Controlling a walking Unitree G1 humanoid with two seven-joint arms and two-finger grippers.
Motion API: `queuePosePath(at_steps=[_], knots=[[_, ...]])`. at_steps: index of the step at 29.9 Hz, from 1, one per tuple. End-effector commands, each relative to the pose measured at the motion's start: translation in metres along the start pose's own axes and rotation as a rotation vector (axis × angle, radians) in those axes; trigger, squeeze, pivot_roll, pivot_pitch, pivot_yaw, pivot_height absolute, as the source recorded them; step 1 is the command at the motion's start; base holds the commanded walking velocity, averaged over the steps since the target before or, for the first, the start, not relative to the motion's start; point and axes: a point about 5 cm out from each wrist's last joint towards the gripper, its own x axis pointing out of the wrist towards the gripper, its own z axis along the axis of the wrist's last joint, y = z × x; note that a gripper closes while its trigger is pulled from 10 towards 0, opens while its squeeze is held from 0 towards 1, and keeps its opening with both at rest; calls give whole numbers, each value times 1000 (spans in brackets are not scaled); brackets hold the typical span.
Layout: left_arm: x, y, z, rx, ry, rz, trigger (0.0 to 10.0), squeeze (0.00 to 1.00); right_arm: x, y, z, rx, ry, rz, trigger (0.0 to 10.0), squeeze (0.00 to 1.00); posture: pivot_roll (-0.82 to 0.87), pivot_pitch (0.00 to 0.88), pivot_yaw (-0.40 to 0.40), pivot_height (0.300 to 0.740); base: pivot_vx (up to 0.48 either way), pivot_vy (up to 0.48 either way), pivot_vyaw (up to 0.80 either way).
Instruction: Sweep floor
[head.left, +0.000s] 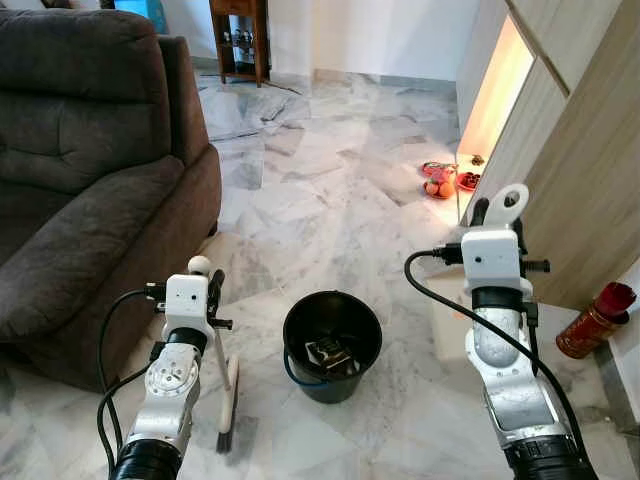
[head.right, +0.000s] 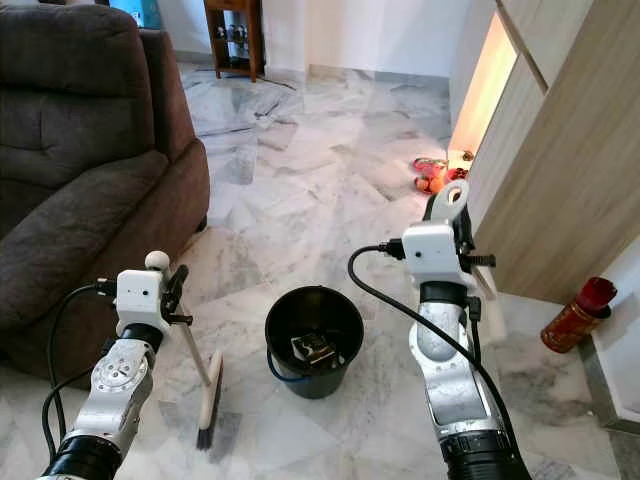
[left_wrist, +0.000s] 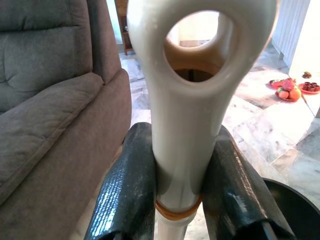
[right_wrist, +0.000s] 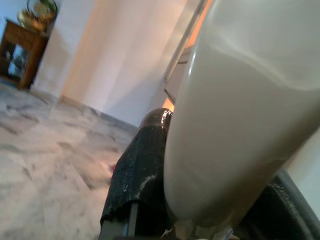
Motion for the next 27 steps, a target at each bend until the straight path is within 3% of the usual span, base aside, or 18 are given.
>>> queuePosePath(at_steps=[1,9,13,19,27], knots=[[2,0,8,8,-43,-10,10000,0,2,-5,0,-34,-39,-23,10000,0,-4,0,-21,740,0,0,0],[2,0,7,5,-36,-19,10000,0,-6,6,-28,5,78,36,10000,0,-3,0,-18,740,0,0,0],[0,-1,7,-2,-40,-34,10000,0,-11,12,-40,118,146,41,10000,0,3,0,-17,740,0,0,0],[-2,1,7,-5,-41,-36,10000,0,-14,14,-48,180,175,41,10000,0,6,0,-16,740,0,0,0],[-3,-3,8,-14,-47,-52,10000,0,-15,15,-53,171,170,56,10000,0,0,0,-13,740,0,0,0]])
